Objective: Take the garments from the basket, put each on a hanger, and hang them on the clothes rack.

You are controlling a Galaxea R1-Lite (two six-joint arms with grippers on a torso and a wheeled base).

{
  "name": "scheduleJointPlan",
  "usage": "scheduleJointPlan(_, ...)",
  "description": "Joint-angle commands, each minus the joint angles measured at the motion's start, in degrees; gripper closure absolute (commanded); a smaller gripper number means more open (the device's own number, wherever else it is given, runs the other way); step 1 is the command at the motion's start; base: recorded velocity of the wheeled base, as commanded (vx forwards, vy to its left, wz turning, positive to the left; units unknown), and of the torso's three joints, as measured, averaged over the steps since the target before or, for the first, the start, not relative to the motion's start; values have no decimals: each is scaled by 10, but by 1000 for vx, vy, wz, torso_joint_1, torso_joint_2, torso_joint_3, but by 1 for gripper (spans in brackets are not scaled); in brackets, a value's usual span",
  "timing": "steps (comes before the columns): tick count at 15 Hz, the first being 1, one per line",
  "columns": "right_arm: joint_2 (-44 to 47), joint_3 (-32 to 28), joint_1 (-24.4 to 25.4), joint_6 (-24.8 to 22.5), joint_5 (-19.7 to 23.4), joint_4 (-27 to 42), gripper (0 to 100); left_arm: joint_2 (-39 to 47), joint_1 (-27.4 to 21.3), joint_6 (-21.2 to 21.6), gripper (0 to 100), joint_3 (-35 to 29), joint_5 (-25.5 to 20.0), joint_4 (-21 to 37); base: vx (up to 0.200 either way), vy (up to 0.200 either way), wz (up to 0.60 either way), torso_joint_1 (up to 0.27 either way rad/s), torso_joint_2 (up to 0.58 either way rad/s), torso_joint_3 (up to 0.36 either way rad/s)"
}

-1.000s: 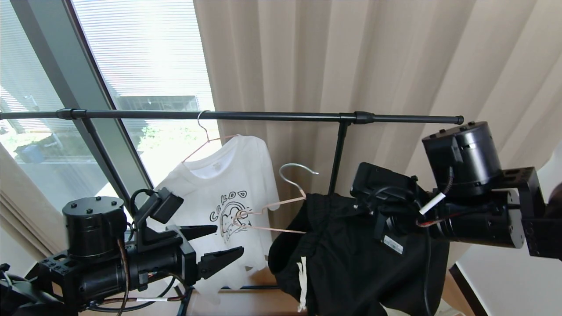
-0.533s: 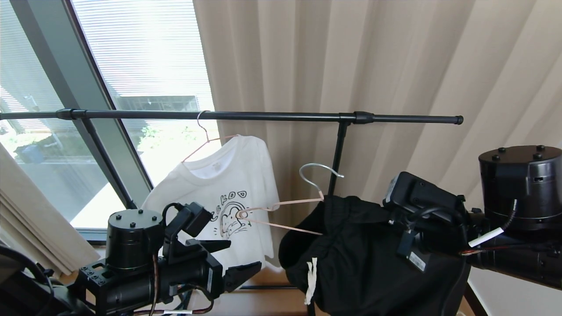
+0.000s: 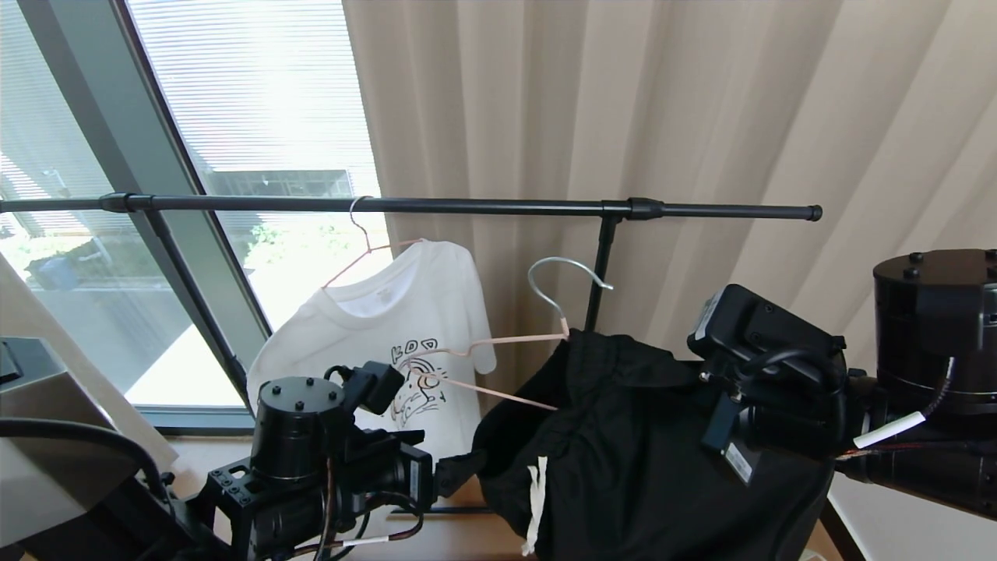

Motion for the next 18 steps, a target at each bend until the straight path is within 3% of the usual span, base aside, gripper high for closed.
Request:
scheduleJointPlan(1,0,2,10,2,0,-11,100,33,-7,-4,0,-9,17,-14,0,0,0,0,0,0)
scheduleJointPlan(3,0,6,17,1,1,-14,100,44,-7,-4,0,-5,28,-44,0,0,0,0,0,0)
scheduleJointPlan(13,-22,7,38,15,3,-16,100,83,-30,-3,0,-2,31,-51,0,0,0,0,0,0)
scheduleJointPlan(14,-22,7,38,15,3,-17,100,86,-31,-3,100,1,38,-63,0,0,0,0,0,0)
scheduleJointPlan(18,-20,7,37,16,2,-16,100,91,-34,-2,100,14,43,-111,0,0,0,0,0,0)
